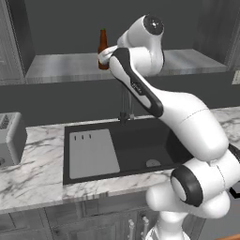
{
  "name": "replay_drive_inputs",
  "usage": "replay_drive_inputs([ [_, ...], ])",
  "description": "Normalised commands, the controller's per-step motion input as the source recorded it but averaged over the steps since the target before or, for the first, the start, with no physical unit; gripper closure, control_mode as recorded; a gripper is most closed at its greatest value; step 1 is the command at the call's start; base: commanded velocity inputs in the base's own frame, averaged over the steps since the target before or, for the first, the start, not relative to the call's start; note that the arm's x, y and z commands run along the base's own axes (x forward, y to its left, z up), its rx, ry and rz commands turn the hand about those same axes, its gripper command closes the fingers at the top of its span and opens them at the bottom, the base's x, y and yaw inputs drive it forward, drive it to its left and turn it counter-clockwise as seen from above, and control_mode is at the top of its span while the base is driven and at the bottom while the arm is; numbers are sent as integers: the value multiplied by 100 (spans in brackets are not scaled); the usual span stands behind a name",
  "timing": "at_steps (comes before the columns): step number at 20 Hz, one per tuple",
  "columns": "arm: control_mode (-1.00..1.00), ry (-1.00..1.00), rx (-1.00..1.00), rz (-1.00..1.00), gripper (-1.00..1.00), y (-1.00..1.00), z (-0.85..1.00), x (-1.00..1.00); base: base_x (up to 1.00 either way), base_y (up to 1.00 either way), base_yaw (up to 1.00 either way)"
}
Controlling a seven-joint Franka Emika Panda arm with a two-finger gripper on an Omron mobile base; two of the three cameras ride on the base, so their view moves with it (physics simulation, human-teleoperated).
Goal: Get the candle and the beer from the cabinet and move them to the dining counter.
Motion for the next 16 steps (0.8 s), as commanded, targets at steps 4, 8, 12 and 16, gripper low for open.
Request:
replay_drive_inputs([
  [4,-100,2,0,-4,-100,4,-3,29,0,0,0],
  [8,-100,0,0,-4,-100,10,-4,29,0,0,0],
  [12,-100,0,2,-1,-100,12,-7,17,0,0,0],
  [16,-100,0,5,0,-100,8,-9,10,0,0,0],
])
